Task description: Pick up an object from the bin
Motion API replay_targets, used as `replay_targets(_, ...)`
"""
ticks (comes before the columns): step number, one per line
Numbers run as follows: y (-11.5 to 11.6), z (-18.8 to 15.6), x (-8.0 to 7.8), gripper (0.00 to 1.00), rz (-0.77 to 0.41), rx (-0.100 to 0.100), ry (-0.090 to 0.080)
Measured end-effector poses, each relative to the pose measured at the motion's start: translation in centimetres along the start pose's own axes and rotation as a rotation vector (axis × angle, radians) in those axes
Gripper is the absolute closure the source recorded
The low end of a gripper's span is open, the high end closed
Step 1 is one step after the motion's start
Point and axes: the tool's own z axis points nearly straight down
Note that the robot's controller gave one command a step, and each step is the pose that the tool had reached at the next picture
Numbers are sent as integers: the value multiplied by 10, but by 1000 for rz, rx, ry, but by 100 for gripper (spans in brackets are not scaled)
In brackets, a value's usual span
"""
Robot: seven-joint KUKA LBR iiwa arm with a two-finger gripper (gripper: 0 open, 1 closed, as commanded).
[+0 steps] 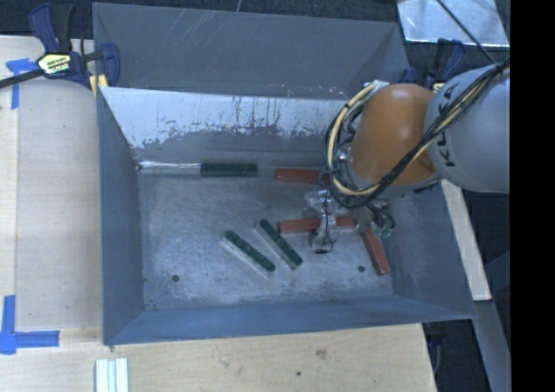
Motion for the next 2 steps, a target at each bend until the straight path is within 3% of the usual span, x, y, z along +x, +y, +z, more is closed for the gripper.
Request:
replay_targets(1, 0, 0, 0, 100, 0, 0, 0)
replay_targets(2, -14, -157, 6, 100, -4, 1, -2)
